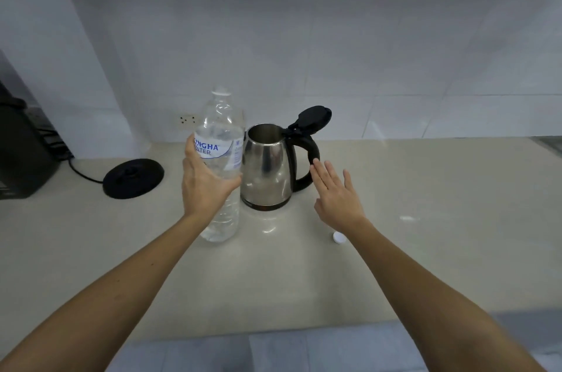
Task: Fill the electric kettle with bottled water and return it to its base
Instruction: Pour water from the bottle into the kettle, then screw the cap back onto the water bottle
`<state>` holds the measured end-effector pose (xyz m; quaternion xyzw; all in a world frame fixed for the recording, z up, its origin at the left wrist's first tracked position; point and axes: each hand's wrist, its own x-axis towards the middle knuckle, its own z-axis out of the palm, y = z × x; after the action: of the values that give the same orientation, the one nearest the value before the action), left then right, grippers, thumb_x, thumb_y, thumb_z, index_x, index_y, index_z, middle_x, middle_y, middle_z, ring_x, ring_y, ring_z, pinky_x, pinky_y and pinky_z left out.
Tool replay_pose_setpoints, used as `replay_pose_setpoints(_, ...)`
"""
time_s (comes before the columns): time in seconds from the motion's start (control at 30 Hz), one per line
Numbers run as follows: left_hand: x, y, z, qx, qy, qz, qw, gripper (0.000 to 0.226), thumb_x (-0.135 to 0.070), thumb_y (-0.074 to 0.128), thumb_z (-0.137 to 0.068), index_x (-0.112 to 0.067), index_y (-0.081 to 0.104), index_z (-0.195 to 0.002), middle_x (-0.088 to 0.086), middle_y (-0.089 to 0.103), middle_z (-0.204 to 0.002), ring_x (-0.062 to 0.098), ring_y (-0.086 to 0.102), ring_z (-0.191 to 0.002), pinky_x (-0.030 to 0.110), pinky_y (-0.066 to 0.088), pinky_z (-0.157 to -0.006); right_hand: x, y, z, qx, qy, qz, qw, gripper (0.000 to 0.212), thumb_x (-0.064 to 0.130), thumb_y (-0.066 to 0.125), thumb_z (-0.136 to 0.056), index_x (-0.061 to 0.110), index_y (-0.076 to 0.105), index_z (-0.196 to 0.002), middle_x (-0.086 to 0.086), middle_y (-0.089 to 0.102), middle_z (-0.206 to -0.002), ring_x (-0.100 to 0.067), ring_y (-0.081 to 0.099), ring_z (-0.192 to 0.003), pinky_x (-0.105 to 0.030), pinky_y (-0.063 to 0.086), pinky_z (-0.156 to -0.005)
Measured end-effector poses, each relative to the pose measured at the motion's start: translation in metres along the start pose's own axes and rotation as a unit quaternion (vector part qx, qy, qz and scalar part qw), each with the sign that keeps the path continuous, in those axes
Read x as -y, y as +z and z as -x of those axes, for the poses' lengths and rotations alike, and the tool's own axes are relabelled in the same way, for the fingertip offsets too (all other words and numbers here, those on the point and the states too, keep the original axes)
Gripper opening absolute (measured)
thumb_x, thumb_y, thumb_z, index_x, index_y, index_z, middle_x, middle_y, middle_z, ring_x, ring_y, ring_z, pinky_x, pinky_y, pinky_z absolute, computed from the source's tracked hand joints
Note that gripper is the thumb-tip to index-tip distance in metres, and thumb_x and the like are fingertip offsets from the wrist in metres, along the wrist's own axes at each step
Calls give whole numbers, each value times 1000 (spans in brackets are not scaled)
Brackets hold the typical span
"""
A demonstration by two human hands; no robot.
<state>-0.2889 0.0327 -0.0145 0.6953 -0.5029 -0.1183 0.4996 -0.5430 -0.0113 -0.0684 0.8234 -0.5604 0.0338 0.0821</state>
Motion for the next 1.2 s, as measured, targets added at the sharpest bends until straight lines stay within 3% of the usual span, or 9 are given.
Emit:
replay_pose_setpoints(0.1, -2, 14, 16, -5, -8, 9, 1000, 117, -29, 87, -60, -26, 9, -148, 7, 39, -139, 25, 44, -125, 36, 39, -98, -5, 20, 22, 96, 14, -11, 995, 68, 25, 35, -98, 14, -3, -153, -2, -11, -162, -21, -10, -149, -48, -2, -119)
replay_pose_setpoints(0.23, 0, 29, 38, -8, -5, 17, 1000, 117, -29, 87, -58, -25, 10, -147, 5, 40, -137, 23, 45, -124, 35, 40, -97, -10, 48, 48, 196, 48, -50, 978, 64, 33, 31, -100, 16, 3, -154, -2, -2, -163, -23, -2, -150, -48, 4, -119)
replay_pose_setpoints(0.43, 7, 41, 59, -31, -27, 24, 999, 115, -28, 87, -60, -23, 12, -147, 5, 39, -137, 22, 45, -123, 29, 38, -95, -19, 64, 68, 234, 63, -60, 968, 60, 35, 32, -99, 17, 13, -153, -2, 10, -162, -25, 10, -148, -48, 13, -117)
replay_pose_setpoints(0.63, 10, 41, 67, -53, -33, 28, 998, 118, -29, 88, -59, -22, 11, -148, 4, 36, -142, 21, 43, -128, 25, 36, -95, -20, 68, 70, 201, 61, -69, 975, 46, 21, 37, -97, 14, 36, -142, -7, 38, -146, -28, 39, -130, -41, 39, -102)
replay_pose_setpoints(0.77, 8, 42, 79, -45, -25, 12, 999, 121, -31, 90, -57, -18, 12, -149, 6, 36, -140, 22, 43, -127, 31, 41, -97, -18, 76, 64, 189, 67, -76, 977, 37, 5, 37, -97, 9, 48, -132, -11, 46, -131, -30, 43, -120, -40, 46, -91)
replay_pose_setpoints(0.87, 10, 40, 83, -57, -16, 13, 998, 122, -32, 91, -56, -16, 13, -149, 7, 36, -142, 22, 42, -129, 27, 39, -96, -13, 70, 55, 181, 87, -140, 970, 30, 14, 42, -97, 8, 56, -124, -14, 50, -121, -33, 50, -112, -39, 49, -88)
replay_pose_setpoints(0.97, 16, 35, 85, -62, -26, 18, 998, 125, -37, 91, -54, -23, 10, -148, 4, 34, -145, 21, 43, -130, 34, 44, -99, -3, 41, 38, 123, 88, -248, 957, 34, 28, 52, -95, 12, 59, -124, -11, 57, -119, -31, 57, -109, -36, 49, -90)
replay_pose_setpoints(1.03, 19, 32, 88, -64, -35, 27, 997, 123, -40, 90, -54, -33, 8, -145, 3, 33, -147, 22, 45, -130, 37, 46, -100, 11, 8, 22, 45, 91, -348, 932, 32, 30, 56, -94, 13, 63, -120, -6, 64, -113, -24, 63, -103, -31, 50, -88)
replay_pose_setpoints(1.2, 21, 26, 93, -40, -9, 11, 999, 117, -44, 86, -60, -34, 5, -145, 5, 32, -149, 23, 46, -129, 34, 47, -98, 50, -82, -18, -60, 62, -574, 814, 19, 27, 68, -85, 21, 63, -102, 6, 66, -94, -10, 66, -84, -28, 55, -79)
